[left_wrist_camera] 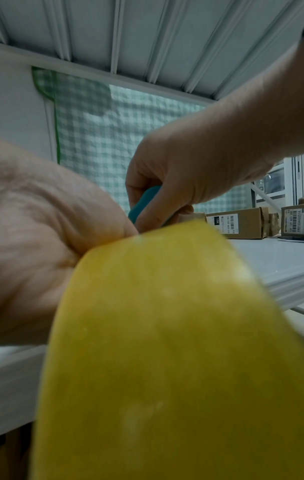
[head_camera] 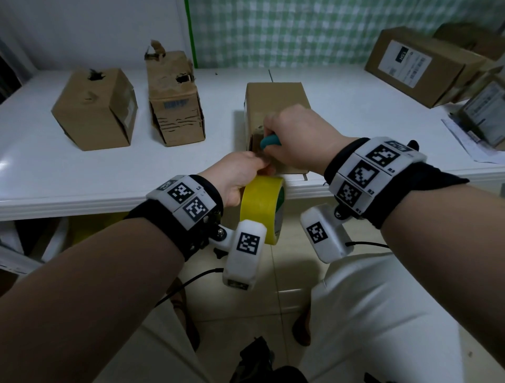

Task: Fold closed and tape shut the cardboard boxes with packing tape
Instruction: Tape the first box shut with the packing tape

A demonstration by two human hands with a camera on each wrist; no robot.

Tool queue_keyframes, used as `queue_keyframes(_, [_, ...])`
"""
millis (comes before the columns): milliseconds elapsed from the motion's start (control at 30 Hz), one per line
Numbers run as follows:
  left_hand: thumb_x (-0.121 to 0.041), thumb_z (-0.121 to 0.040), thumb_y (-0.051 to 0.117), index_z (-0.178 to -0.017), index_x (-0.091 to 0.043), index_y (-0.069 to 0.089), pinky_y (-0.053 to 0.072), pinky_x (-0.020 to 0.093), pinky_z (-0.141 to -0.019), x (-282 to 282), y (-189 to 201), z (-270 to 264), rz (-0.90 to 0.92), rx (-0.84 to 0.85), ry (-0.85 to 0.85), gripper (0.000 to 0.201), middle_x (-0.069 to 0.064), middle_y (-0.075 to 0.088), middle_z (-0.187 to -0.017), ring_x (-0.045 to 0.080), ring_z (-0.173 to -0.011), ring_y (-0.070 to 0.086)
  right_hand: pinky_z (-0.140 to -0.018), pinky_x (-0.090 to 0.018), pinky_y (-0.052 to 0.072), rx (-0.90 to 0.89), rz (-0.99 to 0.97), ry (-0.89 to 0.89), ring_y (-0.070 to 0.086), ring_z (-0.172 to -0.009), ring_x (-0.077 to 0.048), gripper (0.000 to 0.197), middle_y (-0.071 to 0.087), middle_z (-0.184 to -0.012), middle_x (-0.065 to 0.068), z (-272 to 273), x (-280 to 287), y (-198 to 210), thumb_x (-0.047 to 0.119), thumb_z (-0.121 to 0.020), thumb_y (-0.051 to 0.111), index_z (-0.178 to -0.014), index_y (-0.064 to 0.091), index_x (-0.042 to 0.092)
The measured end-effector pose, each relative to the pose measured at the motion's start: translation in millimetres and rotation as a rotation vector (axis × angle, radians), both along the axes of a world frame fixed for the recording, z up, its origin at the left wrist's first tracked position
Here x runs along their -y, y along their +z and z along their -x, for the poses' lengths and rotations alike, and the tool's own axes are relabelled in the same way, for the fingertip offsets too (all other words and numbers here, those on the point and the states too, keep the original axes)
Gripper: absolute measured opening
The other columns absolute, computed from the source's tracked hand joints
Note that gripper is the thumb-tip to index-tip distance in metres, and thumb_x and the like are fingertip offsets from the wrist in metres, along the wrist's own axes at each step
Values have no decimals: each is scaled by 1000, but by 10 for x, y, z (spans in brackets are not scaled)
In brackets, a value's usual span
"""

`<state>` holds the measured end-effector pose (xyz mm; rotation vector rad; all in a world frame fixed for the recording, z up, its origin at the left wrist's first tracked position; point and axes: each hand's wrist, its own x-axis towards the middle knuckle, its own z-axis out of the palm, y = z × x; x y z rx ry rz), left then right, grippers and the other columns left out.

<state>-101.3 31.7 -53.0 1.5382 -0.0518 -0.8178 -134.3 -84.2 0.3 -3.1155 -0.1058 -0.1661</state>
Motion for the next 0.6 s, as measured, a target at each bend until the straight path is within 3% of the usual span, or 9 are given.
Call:
queue_keyframes(100, [-15, -97, 51, -90, -10, 59, 55, 33, -61, -8, 8, -3, -4, -1, -8, 12, 10, 63, -81, 21, -66, 60, -65, -30, 35, -4, 35, 7, 46, -77, -23, 19, 59, -97, -11, -19, -18, -28, 22, -90, 54, -101, 59, 8])
queue_keyframes(200, [-15, -97, 51, -84, -9, 59, 55, 26, -50, -16, 29, 7, -2, 13, -6, 17, 8, 61, -73, 16, -53, 61, -65, -31, 36, 0, 28, 11, 49, -78, -25, 19, 60, -99, -13, -20, 7, -29, 22, -90, 54, -101, 59, 7])
queue_keyframes(333, [-13, -97, 49, -76, -6, 56, 50, 20, -41, -37, 48, 6, -23, 55, -10, 24, 8, 57, -68, 10, -38, 56, -70, -33, 41, 32, -32, 18, 57, -90, -31, 22, 61, -100, -13, 27, 132, 20, 24, -88, 58, -103, 60, 8])
queue_keyframes(600, [-15, -98, 49, -74, -6, 57, 48, 19, -41, -39, 79, 9, -56, 67, -21, 27, 8, 54, -63, 9, -37, 54, -70, -30, 36, 37, -47, 18, 55, -92, -30, 22, 61, -100, -13, 107, 292, 49, 24, -89, 59, -105, 60, 8])
